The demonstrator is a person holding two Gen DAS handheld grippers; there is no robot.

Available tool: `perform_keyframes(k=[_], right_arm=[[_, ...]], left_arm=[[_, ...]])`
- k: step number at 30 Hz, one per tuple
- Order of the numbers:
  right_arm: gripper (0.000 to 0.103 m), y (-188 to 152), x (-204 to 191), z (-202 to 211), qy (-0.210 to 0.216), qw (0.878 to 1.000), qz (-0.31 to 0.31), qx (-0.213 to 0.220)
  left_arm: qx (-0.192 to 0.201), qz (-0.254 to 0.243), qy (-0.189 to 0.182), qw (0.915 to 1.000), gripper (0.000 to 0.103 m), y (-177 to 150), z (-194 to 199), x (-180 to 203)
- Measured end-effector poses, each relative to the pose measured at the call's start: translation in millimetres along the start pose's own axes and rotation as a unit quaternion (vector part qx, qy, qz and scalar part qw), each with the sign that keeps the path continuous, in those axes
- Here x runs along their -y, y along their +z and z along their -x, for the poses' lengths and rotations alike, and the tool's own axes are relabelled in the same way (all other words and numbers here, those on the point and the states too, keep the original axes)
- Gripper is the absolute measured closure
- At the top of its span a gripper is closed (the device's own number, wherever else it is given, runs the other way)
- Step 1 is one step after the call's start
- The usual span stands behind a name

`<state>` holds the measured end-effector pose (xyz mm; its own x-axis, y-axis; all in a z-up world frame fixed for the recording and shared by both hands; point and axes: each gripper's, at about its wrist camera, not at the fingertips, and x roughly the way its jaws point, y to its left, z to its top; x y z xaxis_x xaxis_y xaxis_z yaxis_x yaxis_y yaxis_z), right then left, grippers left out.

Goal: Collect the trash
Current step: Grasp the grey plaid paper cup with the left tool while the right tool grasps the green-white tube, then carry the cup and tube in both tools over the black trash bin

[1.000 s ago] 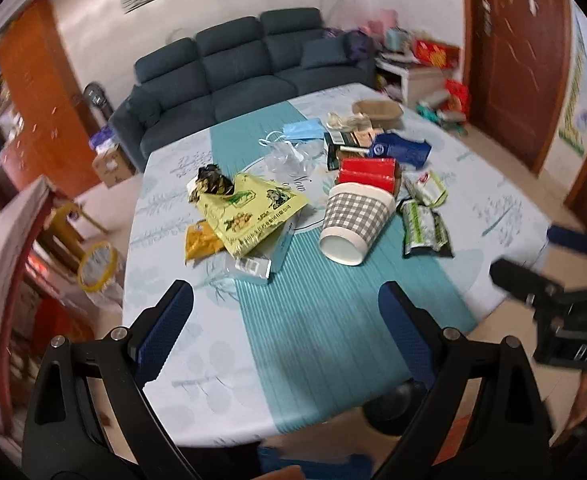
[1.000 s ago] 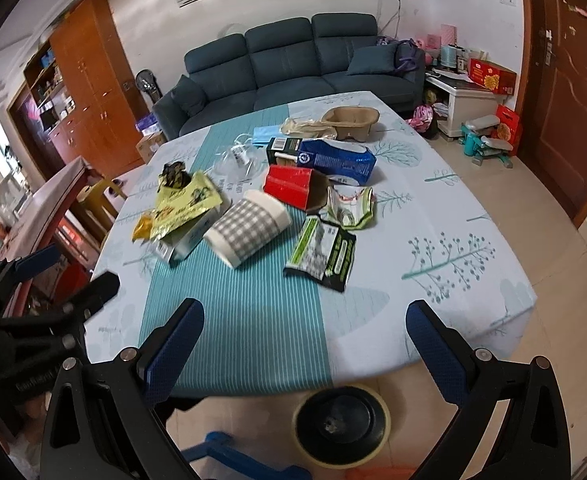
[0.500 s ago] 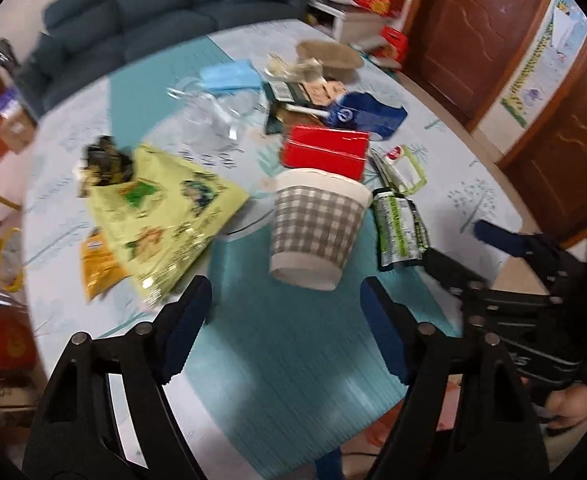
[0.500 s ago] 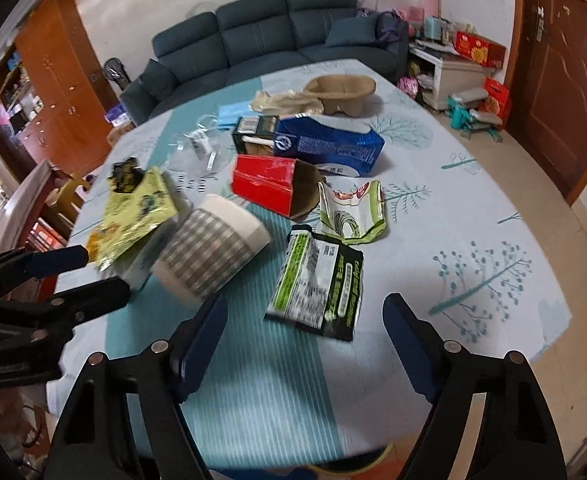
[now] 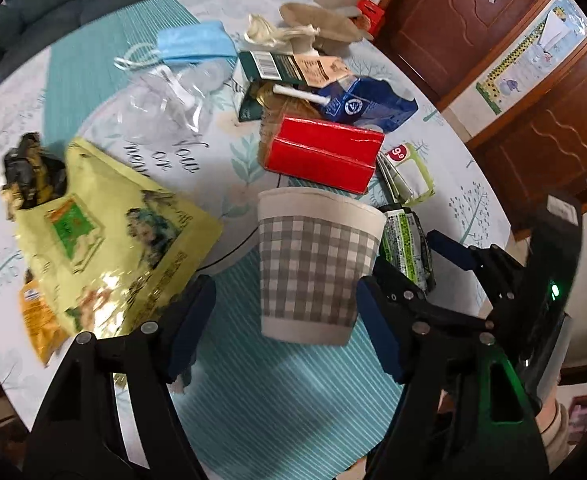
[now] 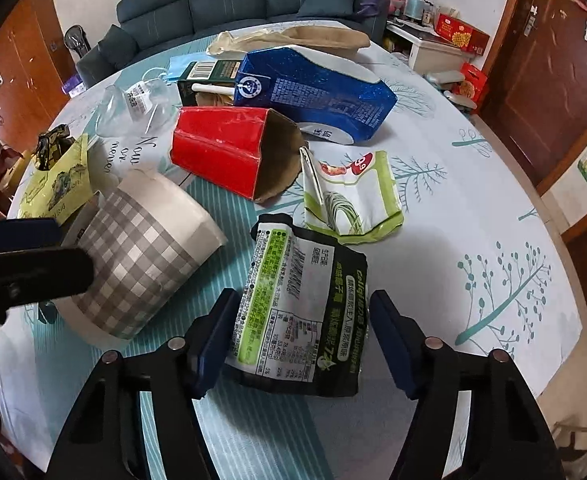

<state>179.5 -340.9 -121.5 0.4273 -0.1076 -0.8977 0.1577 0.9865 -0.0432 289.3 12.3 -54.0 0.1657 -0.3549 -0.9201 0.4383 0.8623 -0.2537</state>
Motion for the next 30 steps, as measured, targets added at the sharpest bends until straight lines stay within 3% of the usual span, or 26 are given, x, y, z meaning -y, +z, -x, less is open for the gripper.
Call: perform_keyframes(k=[2,5,12,19,23,30], right_arm=[[0.058,-1,-2,2,0.000,1.000,0.002,0.001],[0.074,-3,-1,2,0.001,1.000,0.004,0.001],[0.083,-6,9,15,0.025,1.000,-0.015,-0.005],[0.085,-9,20,16,0.072,0.996,-0.046,-0.005],[0.085,-9,22,16,0.082,0.995,-0.052,-0.005],[0.086,-10,25,17,0.107,0.992,-0.065,-0.009]], left_arm=[[-0.011,-0.005,-0.006,0.9999,0.033,5,-7,0],[-0.024,-0.010,-0.014,0.9996,0.033,11,-14,2],[-0.051,-0.026,-0.015,0.9983,0.033,23,-32,13],[-0.097,-0.062,-0.001,0.9934,0.036,25,-61,34],[-0.094,-0.086,0.004,0.9919,0.056,27,-64,47],[-0.084,-0.076,0.010,0.9935,0.061,20,-67,53]])
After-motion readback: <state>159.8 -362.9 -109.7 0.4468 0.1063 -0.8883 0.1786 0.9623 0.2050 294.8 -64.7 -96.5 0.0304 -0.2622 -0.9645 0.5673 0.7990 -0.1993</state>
